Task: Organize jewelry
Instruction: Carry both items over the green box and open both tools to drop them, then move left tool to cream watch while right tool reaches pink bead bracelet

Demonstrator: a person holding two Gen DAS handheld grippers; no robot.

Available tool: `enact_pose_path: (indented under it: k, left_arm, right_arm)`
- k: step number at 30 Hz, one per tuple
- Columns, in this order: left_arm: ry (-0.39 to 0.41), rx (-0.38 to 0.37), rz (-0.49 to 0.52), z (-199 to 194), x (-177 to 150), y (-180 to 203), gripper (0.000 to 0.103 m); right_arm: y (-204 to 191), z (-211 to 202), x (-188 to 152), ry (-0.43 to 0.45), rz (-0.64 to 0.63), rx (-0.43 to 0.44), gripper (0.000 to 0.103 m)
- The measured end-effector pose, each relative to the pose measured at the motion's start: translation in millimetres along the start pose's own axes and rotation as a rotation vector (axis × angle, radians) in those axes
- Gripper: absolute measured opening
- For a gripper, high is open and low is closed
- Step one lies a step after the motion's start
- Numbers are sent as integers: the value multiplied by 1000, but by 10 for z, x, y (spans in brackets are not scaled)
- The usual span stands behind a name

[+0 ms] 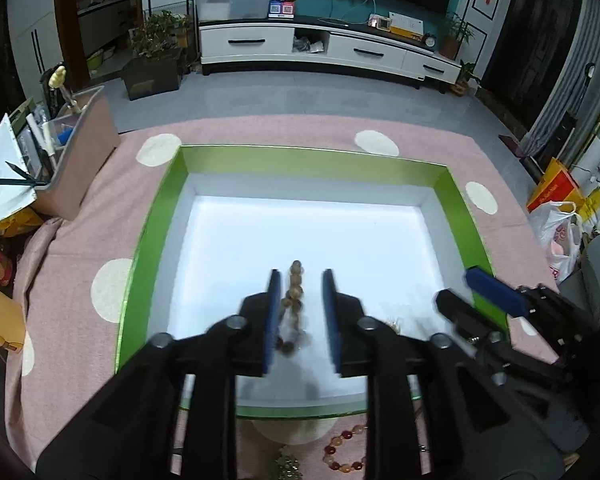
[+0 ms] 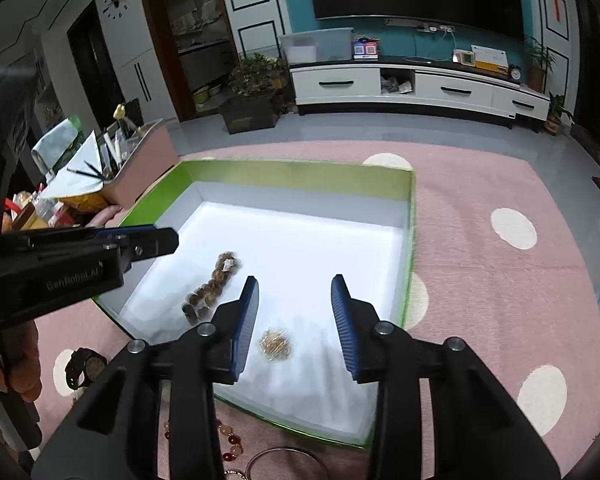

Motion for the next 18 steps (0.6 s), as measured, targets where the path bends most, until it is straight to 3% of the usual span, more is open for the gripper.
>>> enact_pose_path:
  k: [7,18]
  left_arm:
    - [21,23,-30,-219,-89,-175,69]
    - [27,68,-71,-750,-446,-472,81]
  right_arm:
    - [145,-277,-34,23,41,-14,47]
    - [186,-733,-280,22,44,-28,54]
Point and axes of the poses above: each gripper's, at about its wrist camera, not at the fingertips, and z roughly the way its jaws point, y to its right, x to its top, the point moved 3 cm from there along z, roughly the way its jaws point, and after that the axes turned 8 degrees about y, right-handed, at the moved point
